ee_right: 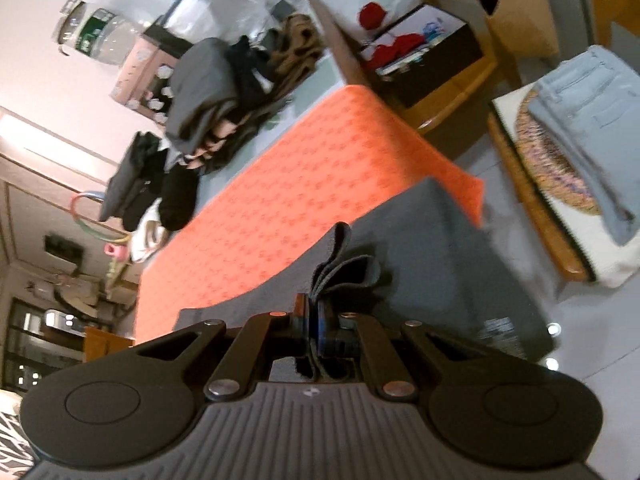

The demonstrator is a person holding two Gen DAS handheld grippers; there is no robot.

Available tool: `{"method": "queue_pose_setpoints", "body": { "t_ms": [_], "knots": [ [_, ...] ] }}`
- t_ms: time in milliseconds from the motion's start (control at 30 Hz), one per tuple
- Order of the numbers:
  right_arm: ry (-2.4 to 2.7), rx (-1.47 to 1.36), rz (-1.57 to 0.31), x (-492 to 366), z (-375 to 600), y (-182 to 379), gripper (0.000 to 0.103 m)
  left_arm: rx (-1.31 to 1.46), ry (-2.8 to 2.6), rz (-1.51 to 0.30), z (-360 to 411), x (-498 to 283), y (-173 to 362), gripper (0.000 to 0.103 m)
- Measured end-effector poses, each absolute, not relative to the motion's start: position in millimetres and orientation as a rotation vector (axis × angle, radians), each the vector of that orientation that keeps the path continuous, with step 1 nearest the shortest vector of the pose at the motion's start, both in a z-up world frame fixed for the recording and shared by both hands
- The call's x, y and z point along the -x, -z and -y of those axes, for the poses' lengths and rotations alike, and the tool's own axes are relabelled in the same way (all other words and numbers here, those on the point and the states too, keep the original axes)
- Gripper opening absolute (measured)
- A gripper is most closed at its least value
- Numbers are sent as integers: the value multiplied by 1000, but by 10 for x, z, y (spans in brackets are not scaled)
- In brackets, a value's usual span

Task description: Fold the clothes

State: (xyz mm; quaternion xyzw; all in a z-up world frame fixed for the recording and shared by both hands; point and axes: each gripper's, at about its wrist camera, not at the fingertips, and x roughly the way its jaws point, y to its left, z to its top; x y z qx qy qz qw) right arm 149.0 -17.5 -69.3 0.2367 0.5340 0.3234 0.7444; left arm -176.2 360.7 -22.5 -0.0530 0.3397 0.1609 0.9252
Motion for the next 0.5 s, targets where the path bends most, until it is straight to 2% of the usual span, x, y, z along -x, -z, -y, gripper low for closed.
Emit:
{"method": "queue_pose_setpoints", "body": {
  "t_ms": [333,400,467,500],
  "knots": [
    [-585,-404,-1146,-1683,411,829,6,37,-262,-726,-3415,1579,278,48],
    [-543,-330,-1146,-1689,382,895,12,3,-250,-739,-3364,1512,326,48],
    [-506,-263,-1116,-1651,349,861,13,-38,-236,-743,-3314,1454,373,48],
    [-499,-235,-1091,-1618,343,819,21,-58,-231,-743,-3293,1423,397,48]
  ]
}}
